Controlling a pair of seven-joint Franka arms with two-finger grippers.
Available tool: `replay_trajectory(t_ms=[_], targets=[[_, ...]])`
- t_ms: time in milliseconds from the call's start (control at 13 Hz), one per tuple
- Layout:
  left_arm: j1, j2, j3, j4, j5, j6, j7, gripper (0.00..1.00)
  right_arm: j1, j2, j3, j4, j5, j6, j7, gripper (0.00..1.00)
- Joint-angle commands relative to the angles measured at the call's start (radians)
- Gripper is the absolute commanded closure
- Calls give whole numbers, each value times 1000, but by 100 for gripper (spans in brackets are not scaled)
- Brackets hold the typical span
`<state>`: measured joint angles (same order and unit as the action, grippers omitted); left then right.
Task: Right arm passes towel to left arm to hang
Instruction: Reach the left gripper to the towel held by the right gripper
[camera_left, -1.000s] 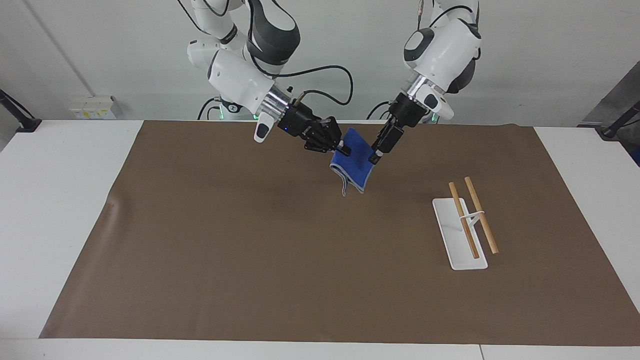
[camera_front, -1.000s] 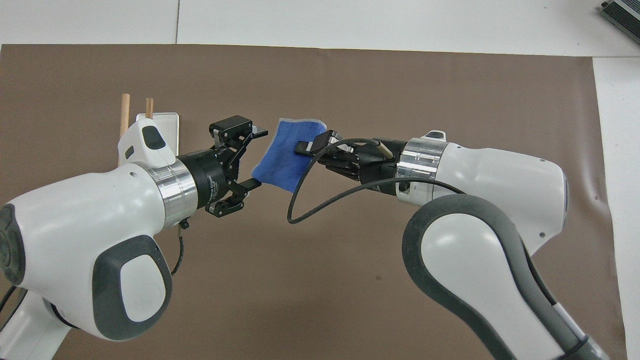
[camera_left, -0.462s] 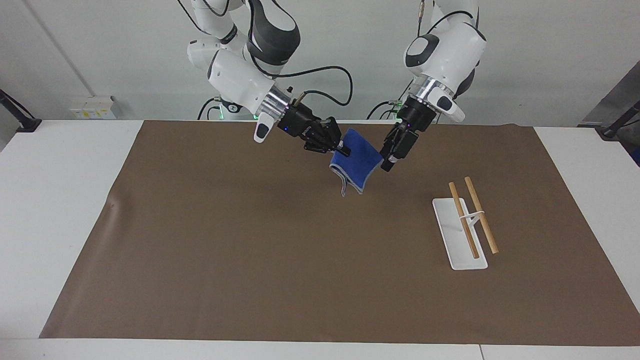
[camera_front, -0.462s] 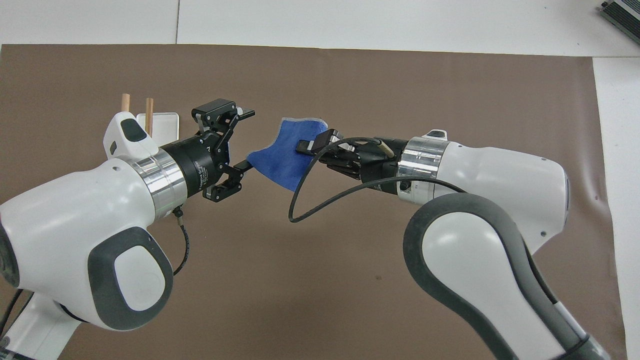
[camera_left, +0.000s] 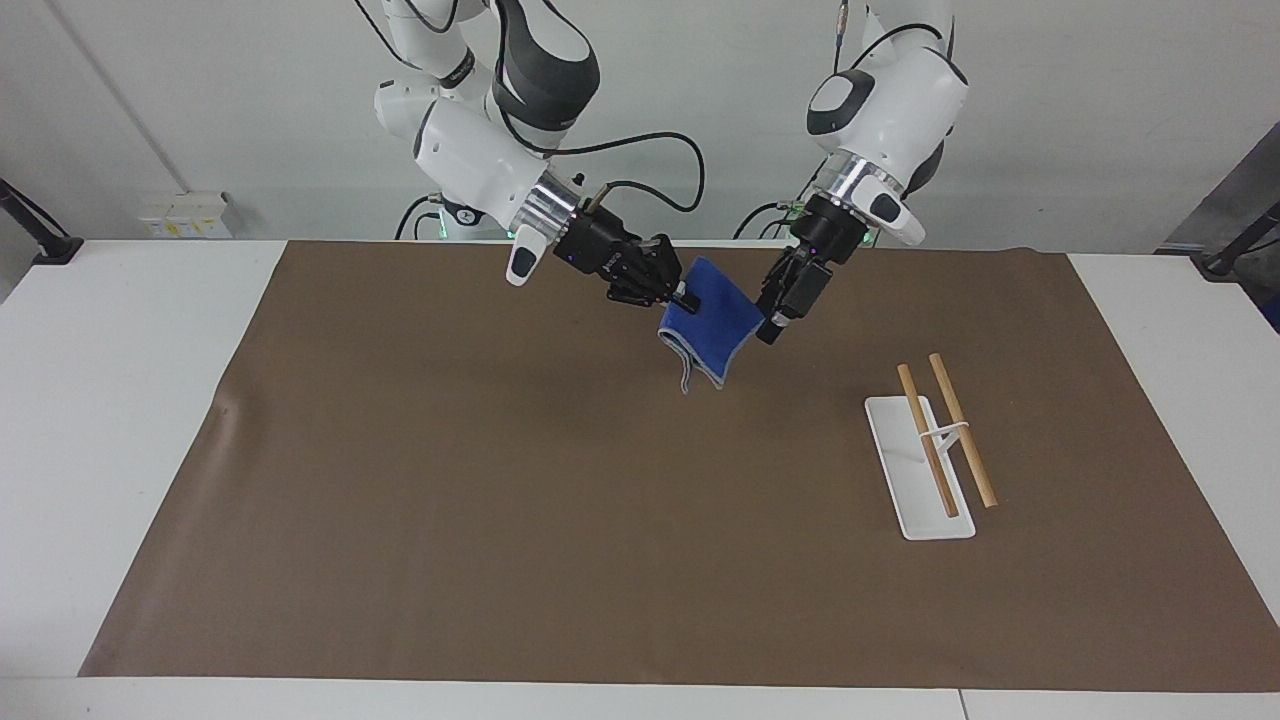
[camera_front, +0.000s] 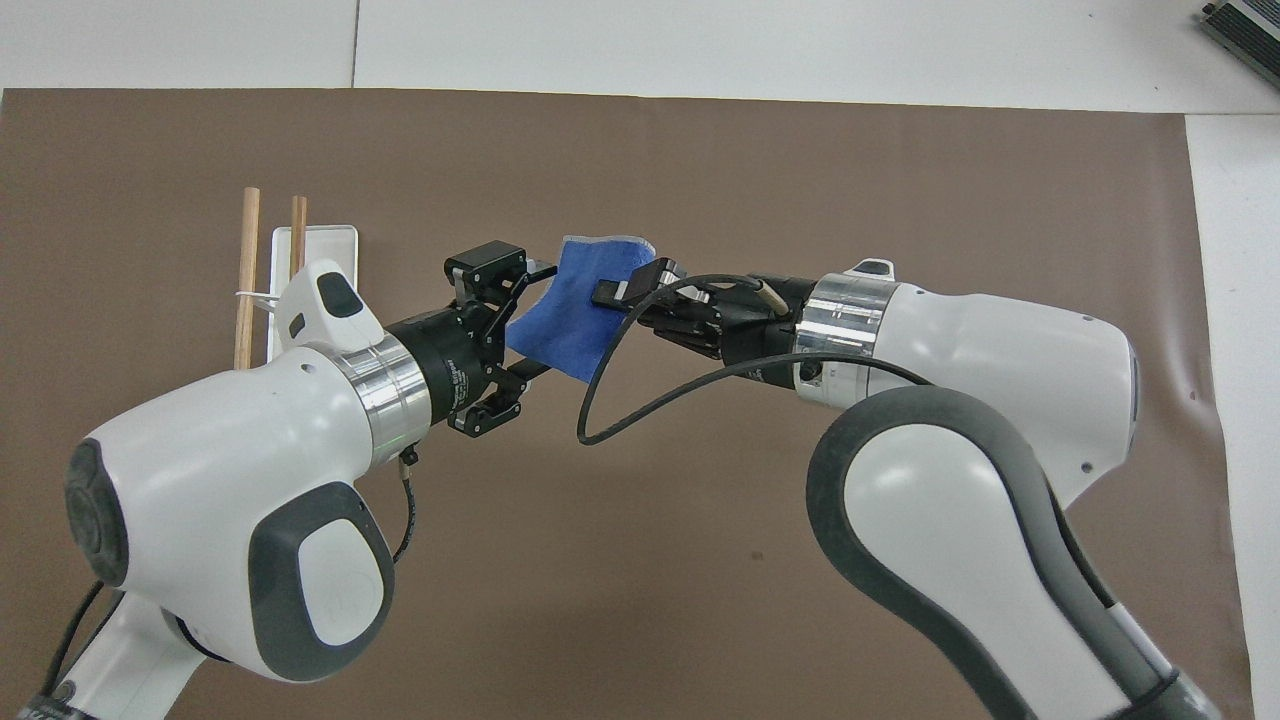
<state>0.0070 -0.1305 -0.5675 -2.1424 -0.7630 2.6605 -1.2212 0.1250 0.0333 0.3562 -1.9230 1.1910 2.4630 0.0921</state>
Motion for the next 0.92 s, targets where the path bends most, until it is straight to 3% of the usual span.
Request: replay_trajectory(t_ms=[0, 154, 308, 615, 846], targets=[[10, -9, -8, -10, -19, 4, 5, 30, -5, 11, 4, 18, -28, 7, 37, 100], [13, -9, -8, -10, -19, 2, 8, 59, -5, 10, 4, 18, -31, 7, 37, 100], [18, -5, -6, -7, -18, 4, 28, 78, -5, 10, 4, 18, -37, 7, 37, 100], [28, -5, -5, -5, -19, -7, 97, 99, -5, 10, 4, 18, -39, 7, 37, 100], [30, -3, -3, -7, -18, -5, 152, 100, -7, 8, 4, 18, -39, 7, 37, 100]])
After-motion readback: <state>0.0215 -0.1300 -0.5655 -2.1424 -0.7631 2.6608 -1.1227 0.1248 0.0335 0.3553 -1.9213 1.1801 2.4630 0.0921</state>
